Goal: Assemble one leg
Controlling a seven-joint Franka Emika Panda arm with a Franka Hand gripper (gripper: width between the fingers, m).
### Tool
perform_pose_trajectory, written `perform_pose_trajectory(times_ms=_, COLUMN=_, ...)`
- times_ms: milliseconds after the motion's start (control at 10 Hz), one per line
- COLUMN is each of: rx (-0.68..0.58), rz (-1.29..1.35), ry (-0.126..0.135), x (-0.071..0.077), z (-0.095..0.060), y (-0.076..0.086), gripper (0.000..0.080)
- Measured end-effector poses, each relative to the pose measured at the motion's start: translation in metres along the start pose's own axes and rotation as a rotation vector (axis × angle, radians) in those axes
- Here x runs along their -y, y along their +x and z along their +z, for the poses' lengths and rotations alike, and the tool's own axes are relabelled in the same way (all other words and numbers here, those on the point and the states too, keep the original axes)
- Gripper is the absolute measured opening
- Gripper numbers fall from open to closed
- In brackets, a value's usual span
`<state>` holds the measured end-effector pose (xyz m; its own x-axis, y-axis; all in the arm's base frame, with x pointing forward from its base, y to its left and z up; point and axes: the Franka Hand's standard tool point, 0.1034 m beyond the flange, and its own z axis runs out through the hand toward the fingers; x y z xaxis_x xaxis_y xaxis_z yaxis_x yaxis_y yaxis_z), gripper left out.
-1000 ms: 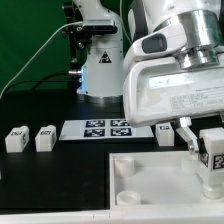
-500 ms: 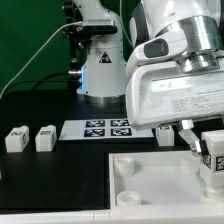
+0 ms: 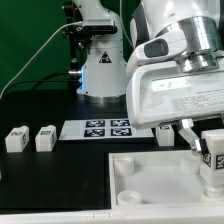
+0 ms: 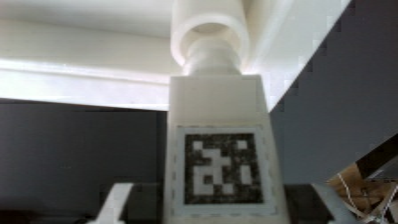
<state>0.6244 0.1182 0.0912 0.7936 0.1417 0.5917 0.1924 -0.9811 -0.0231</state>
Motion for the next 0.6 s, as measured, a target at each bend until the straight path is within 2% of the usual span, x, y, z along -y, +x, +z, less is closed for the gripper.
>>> perform_pose_trajectory(times_ms=600, rx=-0.002, rz=-0.002, ry=0.0, x=0.0007, z=-0.0017, y=-0.0028, gripper=0.0292)
